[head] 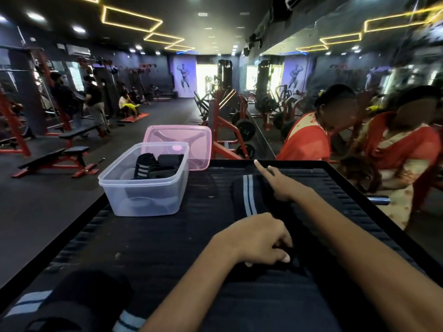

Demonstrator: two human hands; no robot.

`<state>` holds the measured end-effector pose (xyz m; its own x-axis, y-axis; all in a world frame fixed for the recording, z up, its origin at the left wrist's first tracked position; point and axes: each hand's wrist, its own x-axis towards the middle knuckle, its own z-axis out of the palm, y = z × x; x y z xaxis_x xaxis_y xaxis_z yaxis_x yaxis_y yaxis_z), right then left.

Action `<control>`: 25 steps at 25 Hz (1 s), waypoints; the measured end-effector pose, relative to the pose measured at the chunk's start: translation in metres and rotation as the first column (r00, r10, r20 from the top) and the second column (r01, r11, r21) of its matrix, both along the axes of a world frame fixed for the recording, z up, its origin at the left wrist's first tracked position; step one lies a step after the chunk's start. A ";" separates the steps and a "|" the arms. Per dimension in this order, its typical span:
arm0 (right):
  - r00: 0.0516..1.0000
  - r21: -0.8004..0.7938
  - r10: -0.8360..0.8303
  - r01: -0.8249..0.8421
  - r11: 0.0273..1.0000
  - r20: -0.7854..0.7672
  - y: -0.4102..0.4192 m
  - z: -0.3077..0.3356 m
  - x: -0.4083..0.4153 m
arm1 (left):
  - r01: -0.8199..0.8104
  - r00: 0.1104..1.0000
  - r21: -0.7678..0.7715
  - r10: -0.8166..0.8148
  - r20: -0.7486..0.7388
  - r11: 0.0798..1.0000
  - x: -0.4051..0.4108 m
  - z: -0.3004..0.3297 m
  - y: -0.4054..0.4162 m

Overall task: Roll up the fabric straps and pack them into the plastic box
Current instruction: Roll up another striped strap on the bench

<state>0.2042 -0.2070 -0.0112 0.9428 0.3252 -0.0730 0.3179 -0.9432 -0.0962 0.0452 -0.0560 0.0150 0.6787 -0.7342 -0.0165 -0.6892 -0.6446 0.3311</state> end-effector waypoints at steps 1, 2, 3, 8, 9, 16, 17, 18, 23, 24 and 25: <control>0.999 0.117 0.032 -0.037 0.992 0.039 -0.003 0.005 -0.010 | -0.026 1.000 -0.008 0.026 0.015 1.000 0.001 -0.004 -0.003; 0.996 0.290 0.062 -0.080 0.954 0.071 -0.007 0.012 -0.022 | -0.075 0.997 -0.035 0.075 -0.007 0.997 0.004 -0.005 -0.003; 0.995 0.507 0.086 -0.101 0.856 0.052 -0.011 0.018 -0.039 | -0.128 0.991 -0.079 0.124 -0.042 0.989 0.009 -0.006 0.001; 0.895 0.846 0.412 -0.081 0.527 -0.171 -0.021 0.016 -0.125 | -0.269 0.962 -0.238 0.248 -0.112 0.933 0.027 -0.005 0.020; 0.901 0.819 0.413 -0.139 0.557 -0.128 -0.021 0.010 -0.132 | -0.289 0.955 -0.269 0.259 -0.142 0.919 0.028 -0.008 0.021; 0.963 0.965 0.221 0.100 0.240 -0.155 -0.020 -0.003 -0.138 | -0.215 0.970 -0.405 0.241 0.015 0.889 0.020 -0.013 0.043; 0.946 0.967 0.232 0.191 0.166 -0.227 -0.020 -0.003 -0.138 | -0.179 0.971 -0.401 0.227 0.076 0.898 0.016 -0.017 0.045; 0.925 0.959 0.256 0.257 0.119 -0.279 -0.019 -0.002 -0.140 | -0.154 0.969 -0.424 0.220 0.111 0.892 0.011 -0.022 0.044; 0.968 0.906 0.184 0.079 0.416 -0.168 -0.018 -0.009 -0.143 | -0.203 0.959 -0.594 0.281 0.041 0.779 0.010 -0.037 0.045; 0.987 0.847 0.147 -0.026 0.532 -0.061 -0.016 -0.011 -0.144 | -0.233 0.953 -0.602 0.302 0.013 0.764 0.010 -0.037 0.045; 0.992 0.801 0.121 -0.090 0.592 0.022 -0.014 -0.012 -0.144 | -0.258 0.946 -0.611 0.324 -0.003 0.749 0.010 -0.038 0.045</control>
<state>0.0598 -0.2214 -0.0233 0.9002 0.3650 0.2378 0.3925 -0.4430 -0.8060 0.0551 -0.0109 -0.0232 0.8350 -0.3391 0.4333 -0.5502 -0.5146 0.6577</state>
